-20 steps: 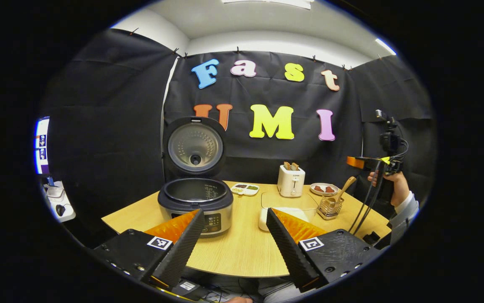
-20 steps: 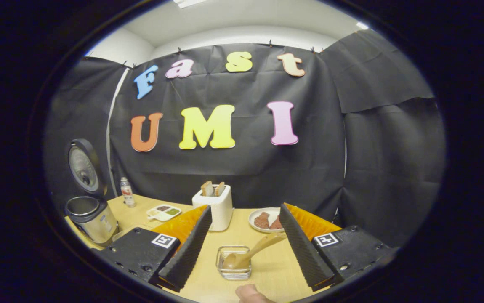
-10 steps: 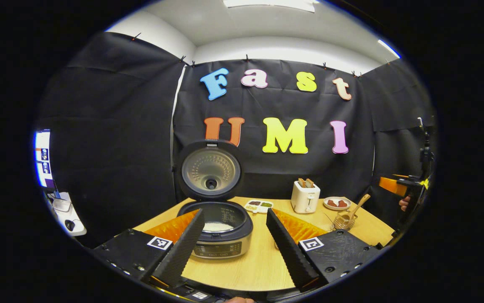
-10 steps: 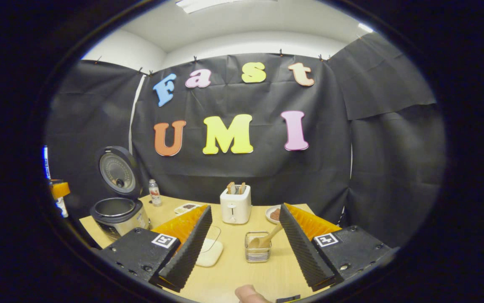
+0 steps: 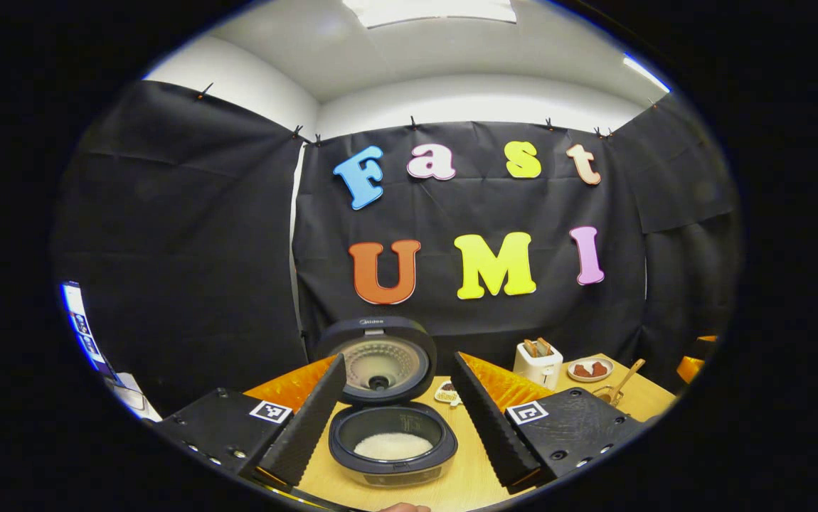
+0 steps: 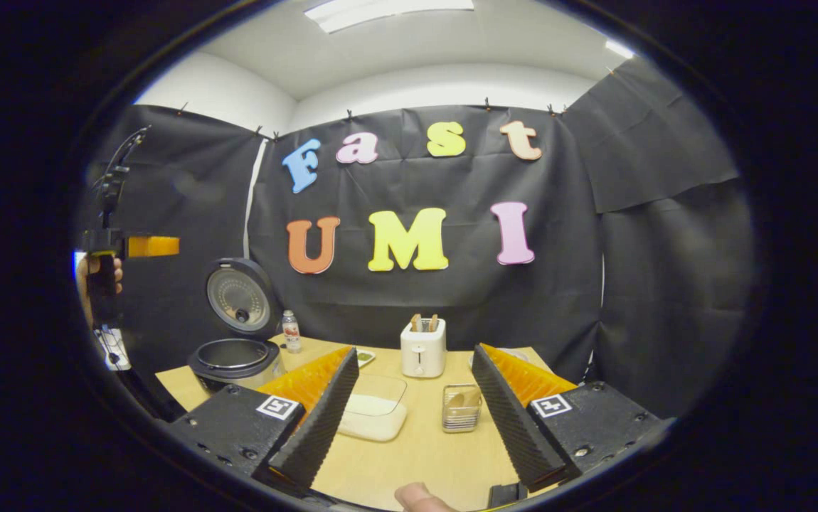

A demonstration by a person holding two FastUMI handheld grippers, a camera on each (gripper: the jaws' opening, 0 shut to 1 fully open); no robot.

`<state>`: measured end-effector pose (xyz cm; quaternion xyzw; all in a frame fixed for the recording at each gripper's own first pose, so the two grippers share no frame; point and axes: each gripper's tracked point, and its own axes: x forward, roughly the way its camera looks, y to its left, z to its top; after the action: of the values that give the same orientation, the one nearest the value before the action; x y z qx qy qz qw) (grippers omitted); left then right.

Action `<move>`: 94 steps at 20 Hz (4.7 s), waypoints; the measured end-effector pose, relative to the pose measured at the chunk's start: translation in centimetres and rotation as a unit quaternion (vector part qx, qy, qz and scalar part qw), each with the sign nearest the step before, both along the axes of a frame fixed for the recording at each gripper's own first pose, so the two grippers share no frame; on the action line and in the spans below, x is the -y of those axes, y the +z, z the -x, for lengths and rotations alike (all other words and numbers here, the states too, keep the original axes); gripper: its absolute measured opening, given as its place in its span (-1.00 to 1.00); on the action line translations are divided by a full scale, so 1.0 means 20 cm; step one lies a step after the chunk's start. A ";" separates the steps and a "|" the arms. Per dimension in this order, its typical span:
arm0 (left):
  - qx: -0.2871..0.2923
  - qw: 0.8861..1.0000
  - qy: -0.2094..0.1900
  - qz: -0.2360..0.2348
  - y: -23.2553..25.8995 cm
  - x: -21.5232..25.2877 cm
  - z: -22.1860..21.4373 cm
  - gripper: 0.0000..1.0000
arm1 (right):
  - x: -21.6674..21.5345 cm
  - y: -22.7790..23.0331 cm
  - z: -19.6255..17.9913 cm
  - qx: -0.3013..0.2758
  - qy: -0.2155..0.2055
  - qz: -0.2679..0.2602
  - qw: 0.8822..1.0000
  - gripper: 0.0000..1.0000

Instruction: Close the left gripper, press the button to open the rice cooker; take a wooden spoon from the chopstick holder with the right hand, scoop a spoonful of rice and pour it into the rice cooker, then put the wooden spoon back into the chopstick holder.

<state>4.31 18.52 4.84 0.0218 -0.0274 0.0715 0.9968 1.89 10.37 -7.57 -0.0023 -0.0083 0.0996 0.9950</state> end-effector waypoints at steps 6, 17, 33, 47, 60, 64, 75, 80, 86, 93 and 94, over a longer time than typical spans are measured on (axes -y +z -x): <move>0.020 0.999 0.014 0.040 0.13 -0.25 -0.40 0.91 | -0.10 -0.06 -0.02 -0.011 0.027 0.008 1.000 1.00; -0.024 0.996 0.033 0.081 -0.06 -0.54 -1.12 0.89 | -0.21 -0.11 -0.12 0.006 0.059 0.016 0.998 1.00; -0.115 0.989 0.054 0.077 -0.36 -0.42 -0.88 0.95 | -0.12 -0.12 0.10 -0.019 0.057 -0.021 0.998 0.96; -0.174 0.981 0.040 0.073 -0.87 -0.23 -0.45 0.95 | -0.12 -0.06 0.44 -0.005 0.056 -0.031 0.998 0.96; -0.154 0.985 0.058 0.050 -1.14 -0.18 -0.33 0.99 | -0.22 0.07 0.65 0.027 0.051 -0.030 0.998 1.00; -0.121 0.989 0.075 0.043 -1.14 -0.18 -0.32 0.99 | -0.27 0.05 0.62 0.018 0.060 -0.030 0.998 1.00; -0.083 0.992 0.092 0.032 -1.14 -0.18 -0.31 0.99 | -0.27 -0.05 0.56 0.000 0.056 -0.035 0.998 1.00; -0.073 0.993 0.091 0.029 -1.17 -0.18 -0.29 1.00 | -0.28 -0.10 0.55 -0.009 0.058 -0.032 0.998 0.96; -0.082 0.992 0.087 0.034 -1.15 -0.18 -0.28 0.99 | -0.28 -0.11 0.55 -0.012 0.059 -0.026 0.998 0.96; -0.087 0.993 0.074 0.033 -0.98 -0.10 -0.15 0.94 | -0.23 -0.09 0.55 -0.008 0.050 -0.029 0.998 0.96; -0.086 0.993 0.076 0.027 -0.95 -0.10 -0.12 0.94 | -0.23 -0.08 0.54 -0.007 0.050 -0.028 0.998 1.00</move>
<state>6.66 20.42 -14.08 0.0031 0.0619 0.1454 0.9874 -8.95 14.88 -9.22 0.0266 -0.0047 0.1487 0.9885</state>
